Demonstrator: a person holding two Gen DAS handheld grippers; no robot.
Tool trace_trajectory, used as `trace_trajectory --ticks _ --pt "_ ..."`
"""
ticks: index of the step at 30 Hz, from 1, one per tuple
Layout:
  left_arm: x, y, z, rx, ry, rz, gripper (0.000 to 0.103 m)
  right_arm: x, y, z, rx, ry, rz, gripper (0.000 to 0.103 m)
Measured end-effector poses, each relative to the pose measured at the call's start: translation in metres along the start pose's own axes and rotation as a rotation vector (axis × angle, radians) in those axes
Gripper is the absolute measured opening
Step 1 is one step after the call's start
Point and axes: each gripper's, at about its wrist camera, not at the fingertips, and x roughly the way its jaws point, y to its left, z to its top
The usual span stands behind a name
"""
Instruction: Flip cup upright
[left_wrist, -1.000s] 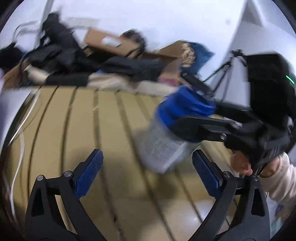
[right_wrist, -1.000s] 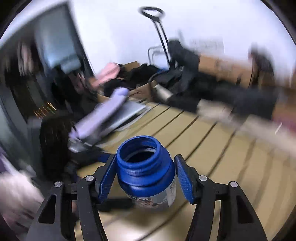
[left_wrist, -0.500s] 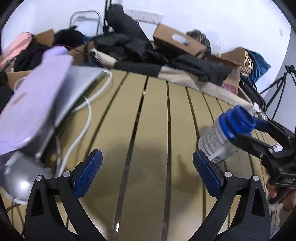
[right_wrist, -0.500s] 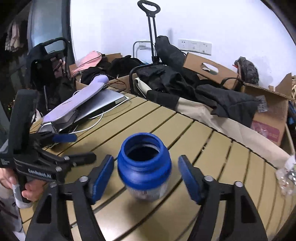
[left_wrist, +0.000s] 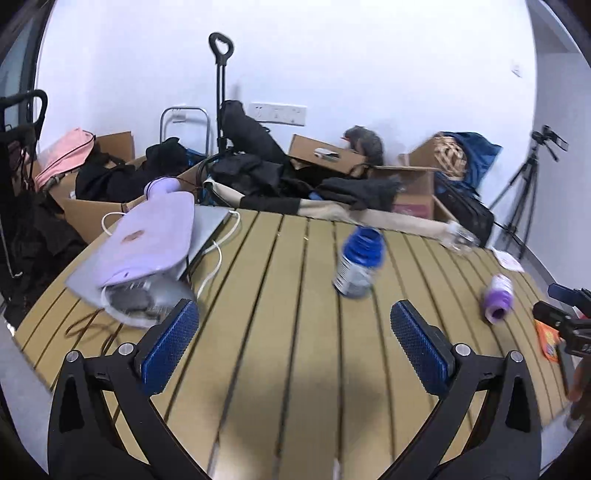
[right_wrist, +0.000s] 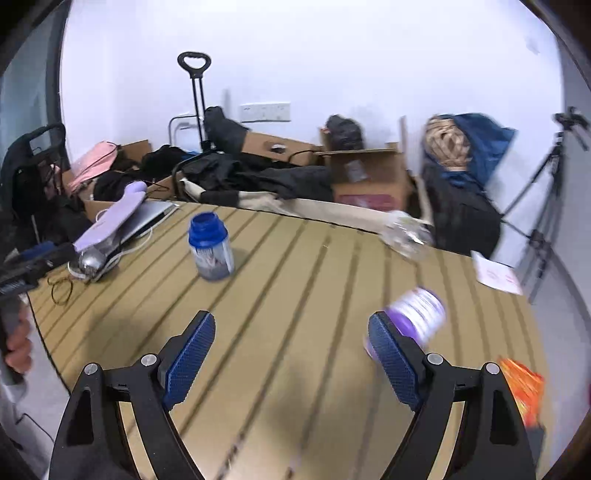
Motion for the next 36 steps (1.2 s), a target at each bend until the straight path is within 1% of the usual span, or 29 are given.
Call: trace_trajectory --ticks 2,3,4,5,6,7,8,9,12,14,15,16,17,18,20,21,24,25,26,28,30,32,36 --pt "-0.035 -0.006 -0.012 -0.002 0.002 -0.02 0.103 -0.043 0.004 -0.023 0.005 -0.003 -0.031 0.089" --pt "-0.061 -0.008 -0.02 -0.011 -0.004 -0.032 0.103 -0.06 0.004 -0.031 0.01 -0.001 -0.038 0.089" --pt "-0.076 -0.01 -0.024 -0.016 -0.004 -0.036 0.103 -0.08 0.005 -0.04 0.019 0.004 -0.045 0.089" --pt "-0.102 -0.012 -0.033 -0.022 -0.011 -0.047 0.103 -0.107 0.006 -0.051 0.038 0.007 -0.052 0.089" --pt "-0.125 -0.013 -0.042 -0.026 -0.023 -0.054 0.103 -0.126 0.005 -0.058 0.053 0.002 -0.044 0.089" --pt "-0.142 -0.013 -0.05 -0.025 -0.036 -0.062 0.103 -0.153 0.007 -0.069 0.075 -0.006 -0.014 0.089" --pt "-0.168 -0.014 -0.065 -0.011 -0.055 -0.069 0.103 -0.169 0.011 -0.076 0.078 -0.01 0.016 0.089" --pt "-0.184 -0.016 -0.076 0.002 -0.062 -0.063 0.103 -0.193 0.016 -0.087 0.072 -0.019 0.052 0.089" --pt "-0.248 -0.012 -0.117 0.024 -0.056 -0.051 0.103 -0.254 0.032 -0.119 0.072 -0.038 0.061 0.089" --pt "-0.288 -0.005 -0.136 0.02 -0.062 -0.068 0.103 -0.289 0.045 -0.139 0.059 -0.044 0.072 0.089" --pt "-0.311 -0.001 -0.148 0.017 -0.081 -0.068 0.103 -0.3 0.05 -0.145 0.051 -0.051 0.072 0.089" --pt "-0.327 0.002 -0.155 0.026 -0.102 -0.072 0.103 -0.319 0.061 -0.157 0.033 -0.064 0.075 0.089" --pt "-0.346 0.004 -0.166 0.044 -0.129 -0.057 0.103 -0.332 0.07 -0.165 0.021 -0.076 0.077 0.089" --pt "-0.365 0.006 -0.177 0.063 -0.162 -0.018 0.103 -0.343 0.076 -0.174 0.019 -0.088 0.077 0.089" --pt "-0.395 0.01 -0.2 0.048 -0.217 0.062 0.103 -0.368 0.093 -0.197 0.001 -0.112 0.077 0.089" --pt "-0.409 0.013 -0.213 0.028 -0.236 0.079 0.103 -0.376 0.102 -0.208 0.005 -0.116 0.075 0.089" --pt "-0.436 0.019 -0.248 -0.05 -0.267 0.099 0.103 -0.398 0.129 -0.242 0.002 -0.102 0.068 0.089" --pt "-0.442 0.016 -0.257 -0.046 -0.28 0.101 0.103 -0.405 0.137 -0.254 0.001 -0.116 0.068 0.089" --pt "-0.447 0.012 -0.263 -0.018 -0.293 0.1 0.103 -0.413 0.146 -0.266 -0.006 -0.143 0.061 0.089" --pt "-0.453 -0.001 -0.268 0.07 -0.312 0.09 0.103 -0.424 0.159 -0.283 -0.023 -0.193 0.055 0.089" --pt "-0.458 -0.006 -0.268 0.082 -0.326 0.06 0.103 -0.432 0.163 -0.29 -0.03 -0.23 0.056 0.089" --pt "-0.468 -0.011 -0.274 0.088 -0.341 0.019 0.103 -0.437 0.159 -0.289 -0.014 -0.258 0.054 0.089" --pt "-0.482 -0.02 -0.278 0.121 -0.407 0.031 0.103 -0.444 0.149 -0.29 0.05 -0.307 0.075 0.089"
